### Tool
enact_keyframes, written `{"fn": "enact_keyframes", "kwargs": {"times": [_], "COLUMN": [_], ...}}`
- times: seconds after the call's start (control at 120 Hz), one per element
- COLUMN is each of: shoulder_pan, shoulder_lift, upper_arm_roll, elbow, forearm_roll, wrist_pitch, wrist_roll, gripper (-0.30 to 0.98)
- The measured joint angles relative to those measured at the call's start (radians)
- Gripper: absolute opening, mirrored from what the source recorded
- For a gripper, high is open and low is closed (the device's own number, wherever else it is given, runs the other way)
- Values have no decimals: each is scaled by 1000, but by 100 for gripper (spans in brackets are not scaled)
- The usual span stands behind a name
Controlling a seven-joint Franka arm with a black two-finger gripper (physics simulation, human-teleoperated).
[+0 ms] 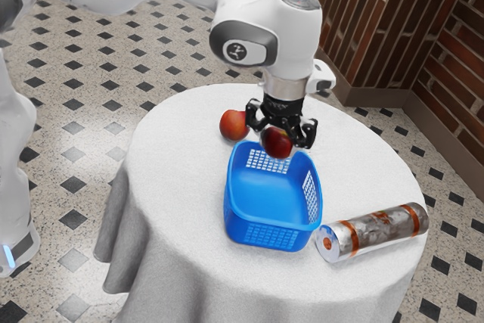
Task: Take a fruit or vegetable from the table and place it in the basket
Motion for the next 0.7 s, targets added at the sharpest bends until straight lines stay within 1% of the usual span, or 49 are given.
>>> {"fn": "enact_keyframes", "kwargs": {"times": [0.192,0.208,0.258,0.342,0.442,0.567,0.608,0.658,0.675,0.7], "shoulder_pan": [5,5,5,5,6,8,28,105,131,161], "shoulder_lift": [24,26,26,23,24,28,30,43,49,70], "upper_arm_roll": [-5,-5,-5,-7,-7,-7,-2,4,5,14], "elbow": [-6,-6,-6,-5,-5,-4,0,92,150,279], "forearm_roll": [-2,-2,-4,-5,-6,-6,-5,-23,-28,-35], "wrist_pitch": [0,0,1,3,5,14,17,1,-21,-77], "wrist_roll": [-100,-107,-127,-157,-188,-219,-230,-265,-284,-324], "gripper": [34,37,49,58,63,66,67,67,68,68]}}
